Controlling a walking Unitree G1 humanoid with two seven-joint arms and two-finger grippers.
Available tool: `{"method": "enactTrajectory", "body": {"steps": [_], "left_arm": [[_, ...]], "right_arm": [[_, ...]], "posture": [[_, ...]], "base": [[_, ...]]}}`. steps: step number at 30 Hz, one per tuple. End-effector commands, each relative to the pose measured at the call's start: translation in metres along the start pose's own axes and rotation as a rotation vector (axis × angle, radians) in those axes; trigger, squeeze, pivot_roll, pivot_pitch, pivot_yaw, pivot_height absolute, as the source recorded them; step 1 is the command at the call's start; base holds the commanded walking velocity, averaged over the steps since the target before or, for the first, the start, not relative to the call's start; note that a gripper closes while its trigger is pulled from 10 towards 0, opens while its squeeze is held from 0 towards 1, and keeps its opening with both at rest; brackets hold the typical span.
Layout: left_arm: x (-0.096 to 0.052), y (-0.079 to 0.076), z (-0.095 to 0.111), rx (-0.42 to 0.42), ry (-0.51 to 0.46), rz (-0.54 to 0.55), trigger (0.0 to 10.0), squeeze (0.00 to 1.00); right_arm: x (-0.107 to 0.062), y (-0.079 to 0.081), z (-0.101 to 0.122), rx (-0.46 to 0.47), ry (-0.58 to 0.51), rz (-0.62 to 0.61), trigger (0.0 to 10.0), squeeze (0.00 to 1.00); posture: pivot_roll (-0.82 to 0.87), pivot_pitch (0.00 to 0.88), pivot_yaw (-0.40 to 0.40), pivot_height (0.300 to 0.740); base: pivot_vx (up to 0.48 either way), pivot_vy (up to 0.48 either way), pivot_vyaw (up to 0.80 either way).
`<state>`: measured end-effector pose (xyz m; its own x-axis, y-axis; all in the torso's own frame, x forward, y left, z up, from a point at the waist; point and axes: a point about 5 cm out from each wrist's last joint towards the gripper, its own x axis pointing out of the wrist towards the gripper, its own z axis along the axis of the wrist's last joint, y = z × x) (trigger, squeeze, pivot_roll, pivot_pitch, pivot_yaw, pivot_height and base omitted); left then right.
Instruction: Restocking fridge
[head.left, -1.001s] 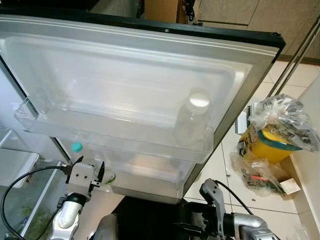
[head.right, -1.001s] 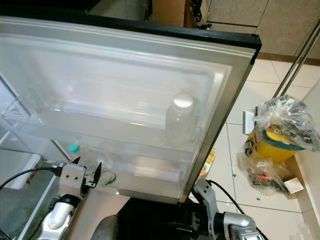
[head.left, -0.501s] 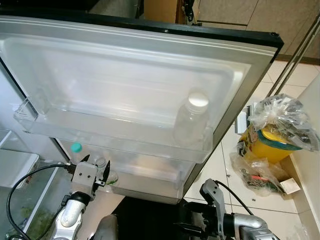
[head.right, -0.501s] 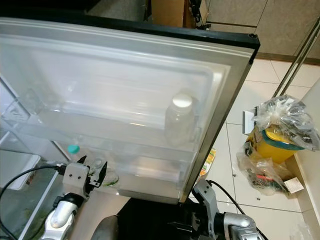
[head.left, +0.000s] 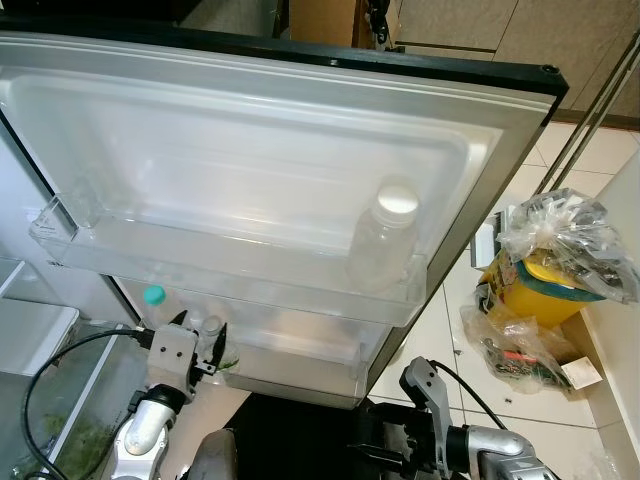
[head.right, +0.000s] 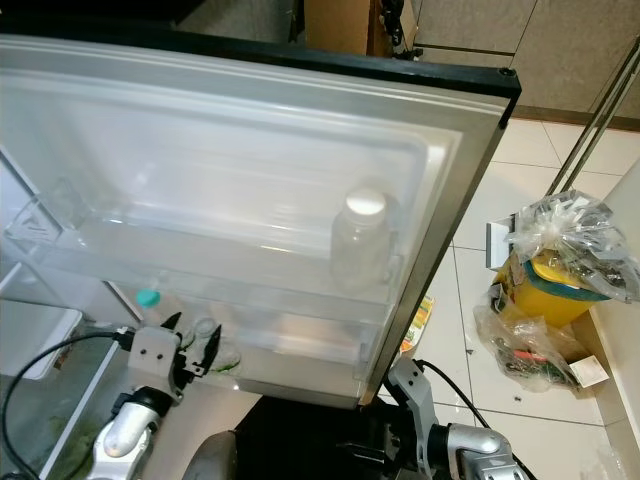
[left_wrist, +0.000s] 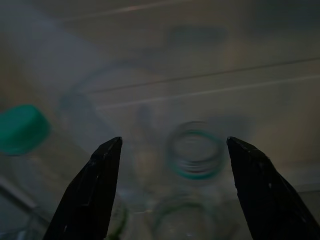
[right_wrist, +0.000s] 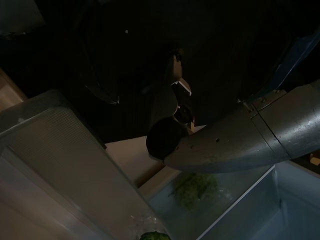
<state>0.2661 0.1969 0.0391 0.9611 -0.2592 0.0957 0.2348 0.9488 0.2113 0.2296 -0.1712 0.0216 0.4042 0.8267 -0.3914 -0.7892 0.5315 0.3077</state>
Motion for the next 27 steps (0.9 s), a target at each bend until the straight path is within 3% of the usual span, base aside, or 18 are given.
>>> {"method": "enactTrajectory", "body": {"steps": [1, 3, 4, 5, 6, 16, 27], "left_arm": [[-0.006, -0.007, -0.005, -0.025, 0.020, -0.024, 10.0, 0.00], [-0.006, -0.007, -0.005, -0.025, 0.020, -0.024, 10.0, 0.00], [-0.006, -0.008, -0.005, -0.028, 0.021, -0.027, 10.0, 0.07], [-0.006, -0.008, -0.005, -0.028, 0.021, -0.027, 10.0, 0.07], [-0.006, -0.008, -0.005, -0.030, 0.021, -0.028, 10.0, 1.00], [-0.010, 0.000, -0.005, -0.024, 0.015, -0.012, 10.0, 1.00], [-0.024, 0.005, -0.007, -0.020, 0.016, -0.010, 10.0, 1.00]], "right_arm": [[-0.001, 0.002, -0.009, 0.029, 0.014, 0.001, 10.0, 0.00], [-0.001, 0.002, -0.009, 0.029, 0.014, 0.001, 10.0, 0.00], [-0.001, 0.002, -0.009, 0.029, 0.014, 0.001, 10.0, 0.00], [-0.001, 0.002, -0.009, 0.029, 0.014, 0.001, 10.0, 0.00], [-0.001, 0.002, -0.009, 0.029, 0.014, 0.001, 10.0, 0.00], [-0.002, 0.000, -0.009, 0.026, 0.016, -0.001, 10.0, 0.00], [-0.002, 0.001, -0.009, 0.028, 0.016, 0.000, 10.0, 0.00]], "posture": [[-0.10, 0.180, -0.025, 0.590], [-0.10, 0.180, -0.025, 0.590], [-0.10, 0.181, -0.027, 0.590], [-0.10, 0.181, -0.027, 0.590], [-0.10, 0.180, -0.026, 0.590], [-0.10, 0.178, -0.029, 0.590], [-0.09, 0.180, -0.025, 0.590]], "base": [[0.000, 0.000, 0.00], [0.000, 0.000, 0.00], [0.000, 0.000, 0.00], [0.000, 0.000, 0.00], [0.000, 0.000, 0.00], [0.000, 0.000, 0.00], [0.000, 0.000, 0.00]]}}
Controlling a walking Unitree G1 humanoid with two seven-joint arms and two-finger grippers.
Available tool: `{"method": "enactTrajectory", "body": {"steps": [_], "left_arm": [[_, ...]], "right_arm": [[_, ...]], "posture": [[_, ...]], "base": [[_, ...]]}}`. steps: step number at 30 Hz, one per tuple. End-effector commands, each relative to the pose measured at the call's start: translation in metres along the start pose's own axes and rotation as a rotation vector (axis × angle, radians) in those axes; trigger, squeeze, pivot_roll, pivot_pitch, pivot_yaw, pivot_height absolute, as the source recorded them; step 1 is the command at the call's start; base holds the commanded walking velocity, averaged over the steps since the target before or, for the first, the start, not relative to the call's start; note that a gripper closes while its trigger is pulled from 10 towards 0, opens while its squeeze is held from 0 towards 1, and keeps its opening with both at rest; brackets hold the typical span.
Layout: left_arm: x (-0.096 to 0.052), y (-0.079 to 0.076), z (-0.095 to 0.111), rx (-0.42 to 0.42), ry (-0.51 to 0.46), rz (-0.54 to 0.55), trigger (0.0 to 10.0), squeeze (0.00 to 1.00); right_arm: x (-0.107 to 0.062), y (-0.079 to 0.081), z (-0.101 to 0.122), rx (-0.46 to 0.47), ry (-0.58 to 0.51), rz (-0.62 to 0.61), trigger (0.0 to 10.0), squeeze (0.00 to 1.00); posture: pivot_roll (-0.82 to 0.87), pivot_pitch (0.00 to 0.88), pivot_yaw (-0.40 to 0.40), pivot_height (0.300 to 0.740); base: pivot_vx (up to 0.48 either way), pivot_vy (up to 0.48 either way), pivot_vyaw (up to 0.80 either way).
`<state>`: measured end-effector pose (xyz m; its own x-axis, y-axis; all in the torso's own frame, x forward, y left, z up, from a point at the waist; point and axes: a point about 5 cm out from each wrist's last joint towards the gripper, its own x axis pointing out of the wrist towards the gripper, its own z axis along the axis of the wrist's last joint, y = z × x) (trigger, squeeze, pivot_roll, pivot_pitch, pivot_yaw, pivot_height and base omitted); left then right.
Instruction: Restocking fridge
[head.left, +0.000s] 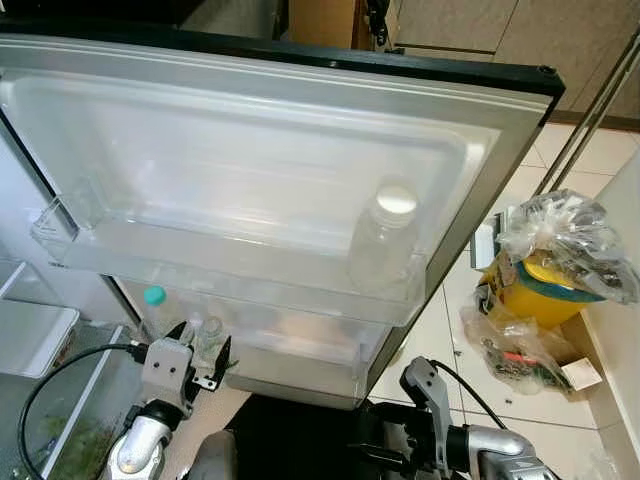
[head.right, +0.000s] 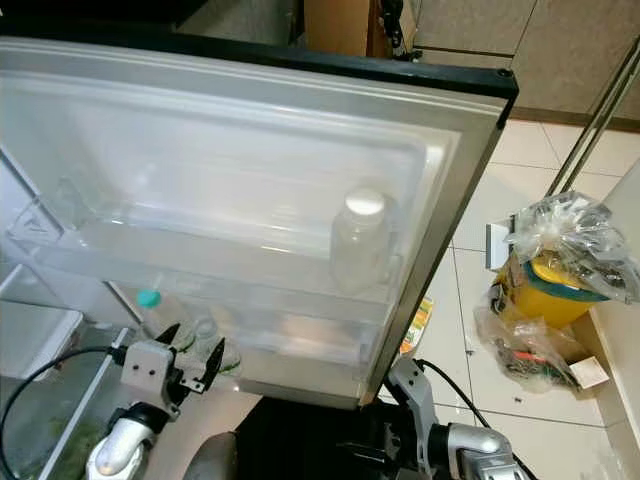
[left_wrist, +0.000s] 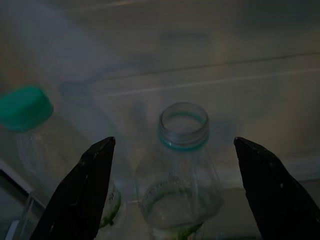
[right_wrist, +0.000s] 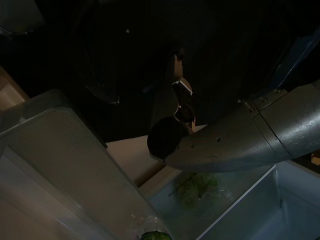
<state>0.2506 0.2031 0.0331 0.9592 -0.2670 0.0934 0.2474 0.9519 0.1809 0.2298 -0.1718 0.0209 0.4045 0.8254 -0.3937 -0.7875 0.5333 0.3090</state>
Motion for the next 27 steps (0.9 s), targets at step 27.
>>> {"method": "enactTrajectory", "body": {"steps": [27], "left_arm": [[-0.055, 0.010, -0.007, 0.029, 0.053, -0.042, 10.0, 1.00]], "right_arm": [[-0.002, 0.000, -0.007, 0.021, 0.010, 0.004, 10.0, 0.00]], "posture": [[-0.08, 0.177, -0.022, 0.590]], "base": [[0.000, 0.000, 0.00]]}}
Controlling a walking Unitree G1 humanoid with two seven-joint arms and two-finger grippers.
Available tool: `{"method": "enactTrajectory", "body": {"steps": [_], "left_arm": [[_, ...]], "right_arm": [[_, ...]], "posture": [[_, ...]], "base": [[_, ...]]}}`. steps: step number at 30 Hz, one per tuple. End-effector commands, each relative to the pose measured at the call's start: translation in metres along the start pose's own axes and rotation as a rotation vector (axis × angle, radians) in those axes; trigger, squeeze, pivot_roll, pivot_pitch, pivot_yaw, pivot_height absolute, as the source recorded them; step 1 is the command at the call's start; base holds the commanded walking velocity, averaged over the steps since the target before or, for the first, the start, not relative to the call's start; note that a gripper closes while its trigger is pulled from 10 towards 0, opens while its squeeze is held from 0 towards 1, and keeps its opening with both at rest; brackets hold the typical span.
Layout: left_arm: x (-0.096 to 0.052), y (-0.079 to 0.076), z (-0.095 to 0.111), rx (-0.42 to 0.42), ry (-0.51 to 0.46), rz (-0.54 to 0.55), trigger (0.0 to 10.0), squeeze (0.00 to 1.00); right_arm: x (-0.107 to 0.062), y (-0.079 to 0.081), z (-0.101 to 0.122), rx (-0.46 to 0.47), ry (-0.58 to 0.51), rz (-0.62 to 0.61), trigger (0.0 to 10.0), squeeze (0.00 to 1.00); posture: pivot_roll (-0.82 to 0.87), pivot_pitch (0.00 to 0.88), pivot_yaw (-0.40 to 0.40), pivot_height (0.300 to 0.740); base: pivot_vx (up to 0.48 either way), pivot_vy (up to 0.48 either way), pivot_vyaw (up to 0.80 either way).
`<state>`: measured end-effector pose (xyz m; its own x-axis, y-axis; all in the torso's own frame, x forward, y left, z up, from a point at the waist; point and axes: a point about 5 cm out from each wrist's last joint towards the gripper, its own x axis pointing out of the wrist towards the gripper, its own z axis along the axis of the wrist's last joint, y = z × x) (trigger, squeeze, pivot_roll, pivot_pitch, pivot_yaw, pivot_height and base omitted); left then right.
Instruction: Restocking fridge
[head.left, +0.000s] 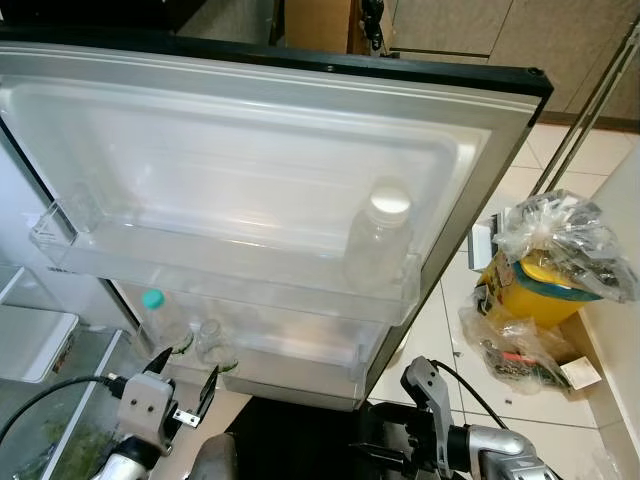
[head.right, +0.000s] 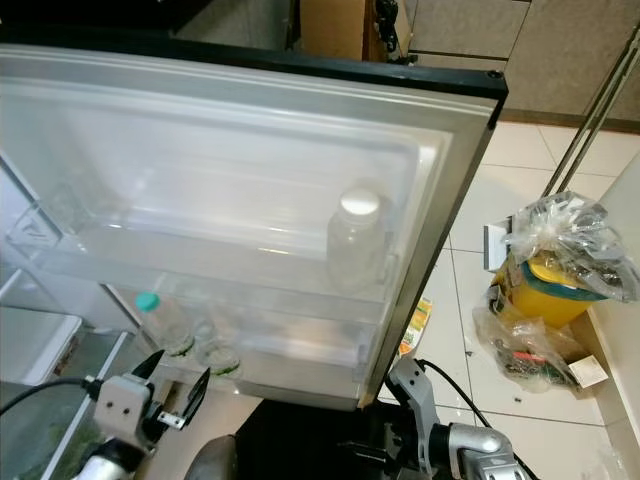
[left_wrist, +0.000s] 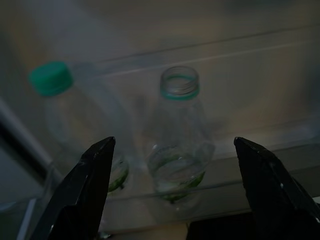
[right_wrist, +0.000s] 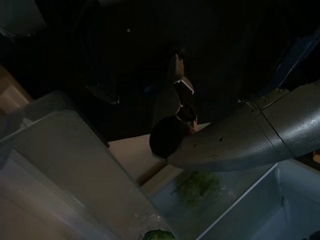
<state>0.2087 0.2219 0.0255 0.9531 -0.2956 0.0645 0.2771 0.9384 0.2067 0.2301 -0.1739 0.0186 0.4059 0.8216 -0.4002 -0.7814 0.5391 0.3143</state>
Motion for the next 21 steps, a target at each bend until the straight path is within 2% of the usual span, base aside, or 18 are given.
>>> {"method": "enactTrajectory", "body": {"steps": [1, 3, 4, 6, 8, 12, 14, 15, 18, 21], "left_arm": [[-0.014, 0.004, -0.004, 0.004, 0.042, -0.006, 10.0, 1.00], [-0.018, 0.004, -0.005, 0.003, 0.050, -0.006, 10.0, 1.00], [-0.026, 0.004, -0.007, 0.001, 0.068, -0.006, 10.0, 1.00], [-0.029, 0.003, -0.008, 0.000, 0.075, -0.005, 10.0, 1.00], [-0.038, 0.001, -0.011, -0.011, 0.099, -0.003, 10.0, 1.00], [-0.045, -0.001, -0.014, -0.017, 0.121, -0.004, 10.0, 1.00], [-0.055, -0.004, -0.019, -0.030, 0.158, 0.001, 10.0, 1.00], [-0.055, -0.004, -0.019, -0.030, 0.158, 0.001, 10.0, 1.00], [-0.067, -0.006, -0.031, -0.061, 0.236, 0.035, 10.0, 1.00], [-0.070, -0.006, -0.034, -0.071, 0.255, 0.050, 10.0, 1.00]], "right_arm": [[-0.001, 0.001, -0.004, 0.012, 0.005, 0.010, 10.0, 0.00], [-0.001, 0.001, -0.004, 0.011, 0.005, 0.010, 10.0, 0.00], [-0.001, 0.001, -0.005, 0.011, 0.006, 0.010, 10.0, 0.00], [-0.001, 0.001, -0.005, 0.012, 0.007, 0.011, 10.0, 0.00], [0.000, 0.002, -0.005, 0.013, 0.007, 0.013, 10.0, 0.00], [0.000, 0.002, -0.005, 0.013, 0.007, 0.015, 10.0, 0.00], [0.001, 0.002, -0.006, 0.013, 0.008, 0.016, 10.0, 0.00], [0.001, 0.002, -0.006, 0.013, 0.008, 0.016, 10.0, 0.00], [0.003, 0.002, -0.008, 0.017, 0.012, 0.015, 10.0, 0.00], [0.004, 0.002, -0.009, 0.018, 0.014, 0.014, 10.0, 0.00]], "posture": [[-0.07, 0.177, -0.021, 0.590], [-0.07, 0.177, -0.021, 0.590], [-0.07, 0.178, -0.021, 0.590], [-0.07, 0.178, -0.021, 0.590], [-0.06, 0.179, -0.019, 0.590], [-0.06, 0.179, -0.019, 0.590], [-0.06, 0.175, -0.015, 0.590], [-0.06, 0.175, -0.015, 0.590], [-0.06, 0.170, -0.017, 0.590], [-0.06, 0.170, -0.017, 0.590]], "base": [[0.000, 0.000, 0.00], [0.000, 0.000, 0.00], [0.000, 0.000, 0.00], [0.000, 0.000, 0.00], [0.000, 0.000, 0.00], [0.000, 0.000, 0.00], [0.000, 0.000, 0.00], [0.000, 0.000, 0.00], [0.000, 0.000, 0.00], [0.000, 0.000, 0.00]]}}
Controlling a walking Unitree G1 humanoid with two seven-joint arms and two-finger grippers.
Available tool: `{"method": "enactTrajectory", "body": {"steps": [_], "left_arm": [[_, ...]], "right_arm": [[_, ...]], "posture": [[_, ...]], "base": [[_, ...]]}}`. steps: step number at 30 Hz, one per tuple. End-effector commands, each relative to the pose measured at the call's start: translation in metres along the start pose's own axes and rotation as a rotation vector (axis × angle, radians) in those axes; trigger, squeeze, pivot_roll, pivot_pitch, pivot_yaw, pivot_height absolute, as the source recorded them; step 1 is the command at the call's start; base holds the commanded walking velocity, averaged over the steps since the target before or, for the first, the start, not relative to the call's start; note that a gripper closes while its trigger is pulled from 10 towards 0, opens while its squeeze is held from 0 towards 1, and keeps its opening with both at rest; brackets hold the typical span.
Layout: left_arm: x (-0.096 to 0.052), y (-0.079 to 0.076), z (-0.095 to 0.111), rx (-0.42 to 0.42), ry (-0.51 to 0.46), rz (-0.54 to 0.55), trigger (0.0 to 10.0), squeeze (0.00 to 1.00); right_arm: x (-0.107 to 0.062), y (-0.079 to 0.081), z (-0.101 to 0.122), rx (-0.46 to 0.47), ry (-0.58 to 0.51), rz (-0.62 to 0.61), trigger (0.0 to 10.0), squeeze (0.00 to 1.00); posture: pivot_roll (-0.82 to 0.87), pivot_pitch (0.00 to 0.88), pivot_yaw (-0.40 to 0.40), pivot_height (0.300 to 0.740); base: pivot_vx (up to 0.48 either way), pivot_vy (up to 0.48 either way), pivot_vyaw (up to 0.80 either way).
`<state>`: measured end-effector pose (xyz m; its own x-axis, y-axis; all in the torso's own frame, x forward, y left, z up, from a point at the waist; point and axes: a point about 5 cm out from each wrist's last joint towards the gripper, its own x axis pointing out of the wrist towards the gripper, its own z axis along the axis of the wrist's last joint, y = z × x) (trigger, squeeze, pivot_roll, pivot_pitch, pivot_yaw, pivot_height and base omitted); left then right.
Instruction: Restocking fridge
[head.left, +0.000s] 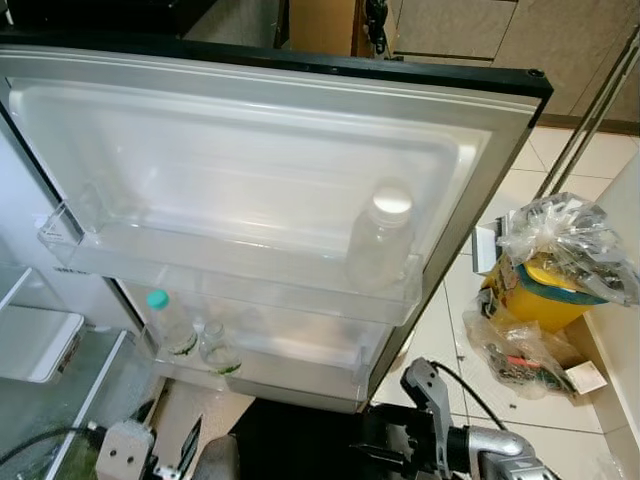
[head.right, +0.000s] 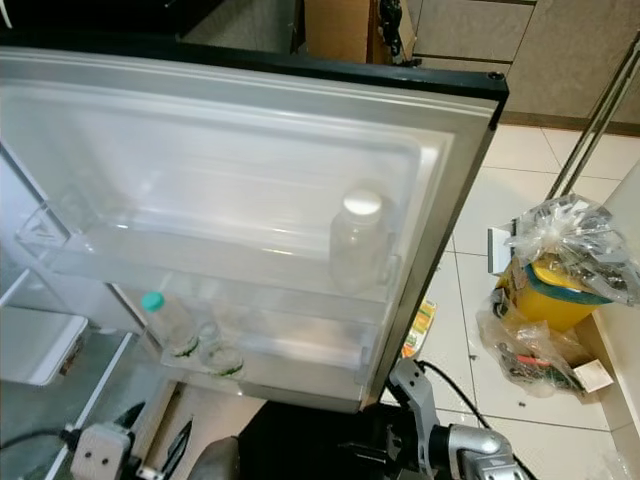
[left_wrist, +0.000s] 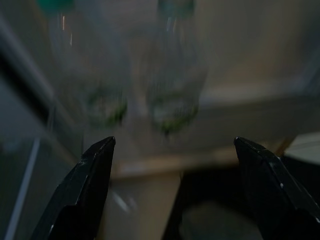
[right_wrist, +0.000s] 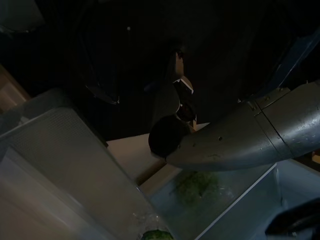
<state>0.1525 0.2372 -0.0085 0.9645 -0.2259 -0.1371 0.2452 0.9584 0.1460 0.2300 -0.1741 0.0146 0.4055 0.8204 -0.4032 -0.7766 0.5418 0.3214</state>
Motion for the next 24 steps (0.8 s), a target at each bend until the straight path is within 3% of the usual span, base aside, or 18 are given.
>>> {"method": "enactTrajectory", "body": {"steps": [1, 2, 4, 5, 13, 24], "left_arm": [[-0.009, 0.003, -0.010, -0.020, 0.065, 0.031, 10.0, 1.00], [-0.010, 0.002, -0.015, -0.036, 0.095, 0.046, 10.0, 0.69], [-0.010, 0.002, -0.015, -0.036, 0.095, 0.046, 10.0, 0.69], [-0.010, 0.001, -0.020, -0.053, 0.128, 0.061, 10.0, 0.00], [-0.010, 0.000, -0.038, -0.127, 0.260, 0.148, 10.0, 0.00], [-0.013, 0.001, -0.048, -0.140, 0.346, 0.154, 10.0, 0.00]], "right_arm": [[0.003, 0.003, -0.006, 0.014, 0.013, 0.005, 10.0, 0.00], [0.003, 0.001, -0.008, 0.023, 0.014, -0.017, 10.0, 0.00], [0.003, 0.001, -0.008, 0.023, 0.014, -0.017, 10.0, 0.00], [0.003, -0.003, -0.011, 0.033, 0.018, -0.052, 10.0, 0.00], [-0.010, -0.010, -0.027, 0.110, 0.018, -0.132, 10.0, 0.00], [-0.037, -0.021, -0.041, 0.170, 0.022, -0.223, 10.0, 0.00]], "posture": [[-0.06, 0.165, -0.018, 0.590], [-0.06, 0.163, -0.018, 0.590], [-0.06, 0.163, -0.018, 0.590], [-0.06, 0.158, -0.020, 0.590], [-0.07, 0.139, -0.024, 0.590], [-0.09, 0.135, -0.023, 0.590]], "base": [[0.000, 0.000, 0.00], [0.000, 0.000, 0.00], [0.000, 0.000, 0.00], [0.000, 0.000, 0.00], [0.000, 0.000, 0.00], [0.000, 0.000, 0.00]]}}
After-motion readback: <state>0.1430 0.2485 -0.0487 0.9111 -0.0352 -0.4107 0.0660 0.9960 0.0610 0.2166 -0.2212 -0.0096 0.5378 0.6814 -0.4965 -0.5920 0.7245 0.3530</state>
